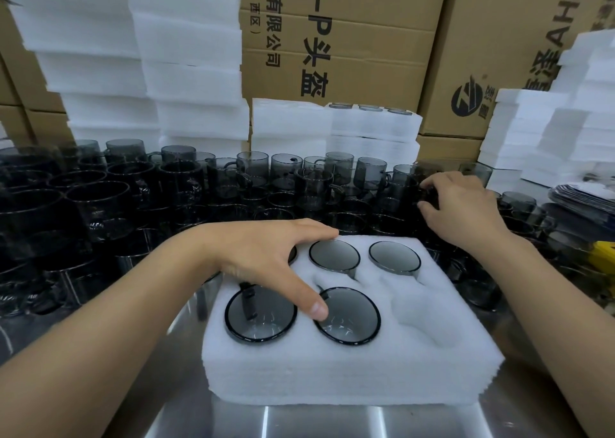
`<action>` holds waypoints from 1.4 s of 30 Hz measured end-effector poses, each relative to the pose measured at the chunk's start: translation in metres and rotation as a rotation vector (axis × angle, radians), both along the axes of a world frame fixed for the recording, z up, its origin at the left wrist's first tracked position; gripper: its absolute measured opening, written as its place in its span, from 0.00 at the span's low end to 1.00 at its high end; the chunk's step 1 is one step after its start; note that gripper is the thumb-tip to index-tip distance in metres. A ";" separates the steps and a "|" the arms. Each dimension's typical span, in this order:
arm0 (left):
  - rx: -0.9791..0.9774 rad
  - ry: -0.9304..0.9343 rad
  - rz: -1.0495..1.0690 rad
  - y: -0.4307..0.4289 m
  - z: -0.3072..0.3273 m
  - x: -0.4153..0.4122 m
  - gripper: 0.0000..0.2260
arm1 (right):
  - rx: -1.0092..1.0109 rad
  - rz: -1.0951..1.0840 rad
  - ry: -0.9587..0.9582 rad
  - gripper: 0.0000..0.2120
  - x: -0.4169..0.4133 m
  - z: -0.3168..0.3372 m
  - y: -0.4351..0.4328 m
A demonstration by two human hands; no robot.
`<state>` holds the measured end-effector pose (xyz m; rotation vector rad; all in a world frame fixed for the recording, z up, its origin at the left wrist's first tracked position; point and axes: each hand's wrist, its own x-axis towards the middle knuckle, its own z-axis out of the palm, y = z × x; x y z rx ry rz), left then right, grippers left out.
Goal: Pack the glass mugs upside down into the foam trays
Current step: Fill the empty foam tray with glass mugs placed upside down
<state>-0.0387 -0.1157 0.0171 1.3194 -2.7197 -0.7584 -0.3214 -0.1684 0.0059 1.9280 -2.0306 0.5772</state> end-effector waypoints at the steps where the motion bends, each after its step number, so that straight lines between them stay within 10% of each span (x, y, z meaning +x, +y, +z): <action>1: 0.000 0.001 0.000 0.000 0.000 0.000 0.55 | -0.002 -0.005 0.006 0.17 0.000 0.000 0.000; 24: -0.070 0.101 0.040 -0.004 -0.004 -0.001 0.45 | -0.130 0.257 -0.281 0.08 0.003 0.004 0.004; 33: -0.235 0.701 0.298 -0.015 -0.012 -0.010 0.24 | -0.340 0.581 -0.390 0.07 0.046 0.017 0.039; 38: 0.092 0.998 0.431 -0.011 -0.009 -0.025 0.13 | -0.336 0.738 -0.419 0.07 0.071 0.009 0.058; 42: 0.295 1.133 0.445 -0.007 -0.004 -0.024 0.22 | -0.295 0.793 -0.460 0.09 0.079 0.003 0.063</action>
